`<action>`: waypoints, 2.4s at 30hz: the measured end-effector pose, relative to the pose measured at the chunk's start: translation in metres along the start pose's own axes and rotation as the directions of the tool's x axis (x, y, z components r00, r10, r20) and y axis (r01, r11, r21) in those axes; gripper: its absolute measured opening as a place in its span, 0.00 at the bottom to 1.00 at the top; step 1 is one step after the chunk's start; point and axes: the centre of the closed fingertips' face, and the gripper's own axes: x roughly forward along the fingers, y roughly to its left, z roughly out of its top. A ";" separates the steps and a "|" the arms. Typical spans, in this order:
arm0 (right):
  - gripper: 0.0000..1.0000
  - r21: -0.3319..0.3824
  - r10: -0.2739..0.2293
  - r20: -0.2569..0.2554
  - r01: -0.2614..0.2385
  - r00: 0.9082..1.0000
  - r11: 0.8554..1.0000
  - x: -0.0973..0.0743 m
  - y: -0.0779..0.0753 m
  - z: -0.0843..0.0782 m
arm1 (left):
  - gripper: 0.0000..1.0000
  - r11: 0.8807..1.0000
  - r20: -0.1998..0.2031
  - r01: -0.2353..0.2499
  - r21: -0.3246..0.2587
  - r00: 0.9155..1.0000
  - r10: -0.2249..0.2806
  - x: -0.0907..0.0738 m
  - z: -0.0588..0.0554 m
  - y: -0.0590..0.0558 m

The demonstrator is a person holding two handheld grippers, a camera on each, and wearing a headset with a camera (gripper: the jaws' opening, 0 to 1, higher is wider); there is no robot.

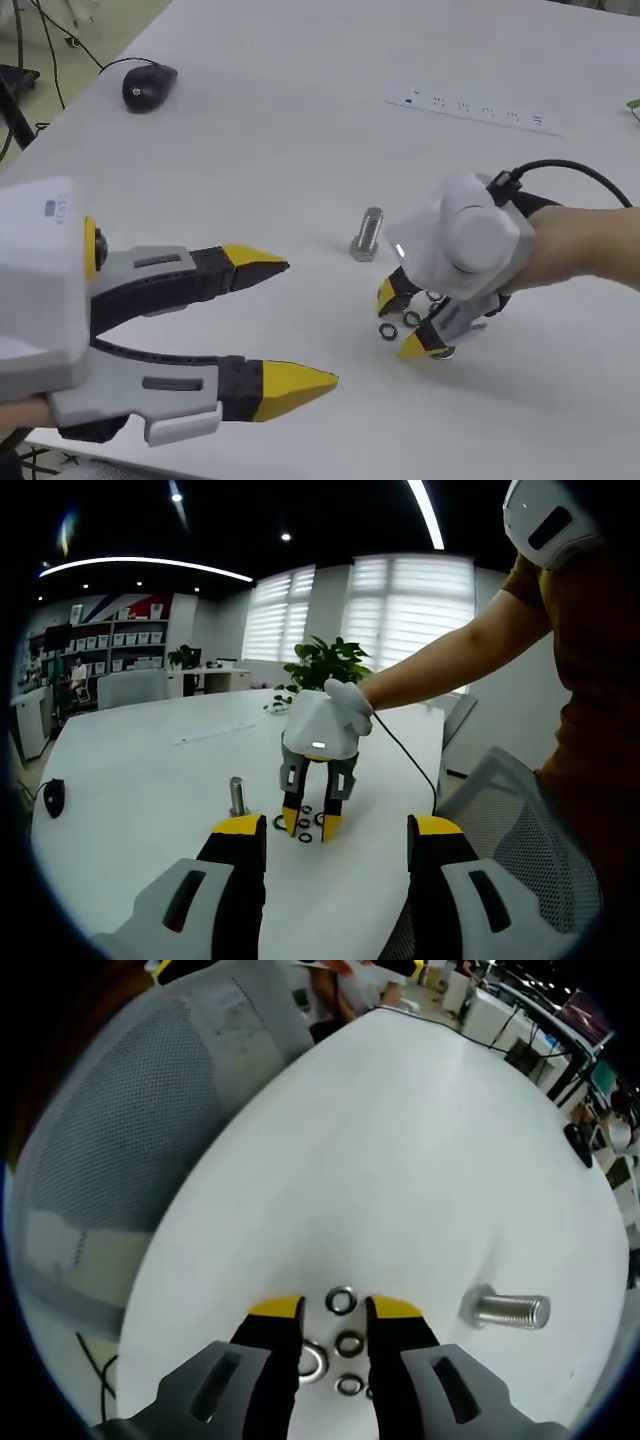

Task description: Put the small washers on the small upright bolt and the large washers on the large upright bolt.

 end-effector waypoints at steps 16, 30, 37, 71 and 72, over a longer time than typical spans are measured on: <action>0.21 0.008 -0.012 0.000 0.012 1.000 1.000 0.000 -0.004 0.001 | 0.55 1.000 -0.016 0.003 0.008 1.000 -0.003 0.000 0.000 0.001; 0.15 -0.001 -0.020 -0.008 0.020 1.000 1.000 -0.001 -0.006 0.000 | 0.55 1.000 -0.021 -0.003 0.014 1.000 0.003 -0.003 -0.001 0.002; 0.13 0.017 -0.026 -0.015 0.026 1.000 1.000 -0.001 -0.005 0.000 | 0.55 1.000 -0.022 -0.001 0.017 1.000 0.002 -0.002 -0.002 0.001; 0.11 0.121 -0.078 0.015 0.076 0.997 0.990 -0.019 -0.003 0.000 | 0.55 0.999 -0.045 0.006 0.033 0.999 -0.004 0.002 -0.003 -0.001; 0.11 0.127 -0.081 0.018 0.078 0.997 0.989 -0.021 -0.002 -0.001 | 0.55 0.999 -0.047 0.007 0.034 0.999 -0.006 0.003 -0.003 -0.002</action>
